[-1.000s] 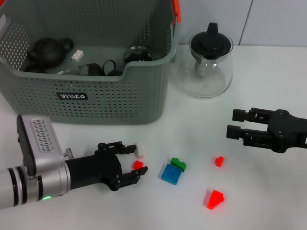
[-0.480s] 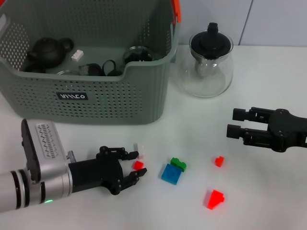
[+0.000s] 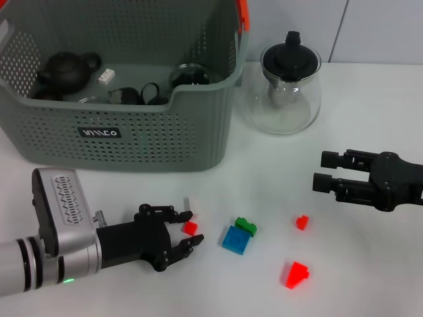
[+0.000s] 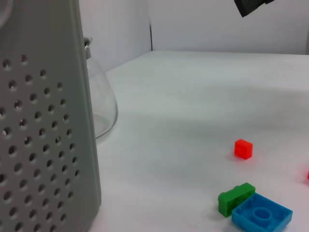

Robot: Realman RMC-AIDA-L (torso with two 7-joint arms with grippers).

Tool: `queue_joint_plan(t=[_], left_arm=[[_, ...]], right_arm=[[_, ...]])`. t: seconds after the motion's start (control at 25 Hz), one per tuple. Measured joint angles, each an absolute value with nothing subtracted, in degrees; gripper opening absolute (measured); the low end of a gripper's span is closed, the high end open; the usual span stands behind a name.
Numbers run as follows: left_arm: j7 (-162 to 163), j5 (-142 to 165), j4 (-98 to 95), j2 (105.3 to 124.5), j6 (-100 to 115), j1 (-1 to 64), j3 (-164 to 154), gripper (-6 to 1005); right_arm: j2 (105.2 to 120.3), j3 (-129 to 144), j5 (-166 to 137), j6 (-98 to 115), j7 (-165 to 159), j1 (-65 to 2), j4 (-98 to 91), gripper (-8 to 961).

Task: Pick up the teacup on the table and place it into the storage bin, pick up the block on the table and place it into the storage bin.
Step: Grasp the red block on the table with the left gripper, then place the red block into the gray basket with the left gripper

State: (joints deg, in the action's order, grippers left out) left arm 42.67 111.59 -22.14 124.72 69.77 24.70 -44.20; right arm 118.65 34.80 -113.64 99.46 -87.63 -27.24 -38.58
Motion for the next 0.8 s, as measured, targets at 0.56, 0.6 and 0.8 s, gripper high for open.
queue_joint_plan(t=[0.56, 0.6, 0.8], left_arm=[[48.86, 111.49, -24.08, 124.48, 69.38, 25.03, -43.86, 252], [49.76, 111.60, -24.82, 124.48, 69.79, 24.90, -43.86, 253], [52.40, 111.71, -27.58, 124.25, 72.42, 23.70, -43.82, 261]], right_arm=[[118.69, 34.81, -113.64, 99.55, -87.63, -27.24, -38.58, 732], [118.68, 34.80, -113.64, 99.58, -87.62, -27.25, -38.58, 732], [118.51, 34.80, -113.51, 99.80, -87.75, -27.24, -38.58, 732]])
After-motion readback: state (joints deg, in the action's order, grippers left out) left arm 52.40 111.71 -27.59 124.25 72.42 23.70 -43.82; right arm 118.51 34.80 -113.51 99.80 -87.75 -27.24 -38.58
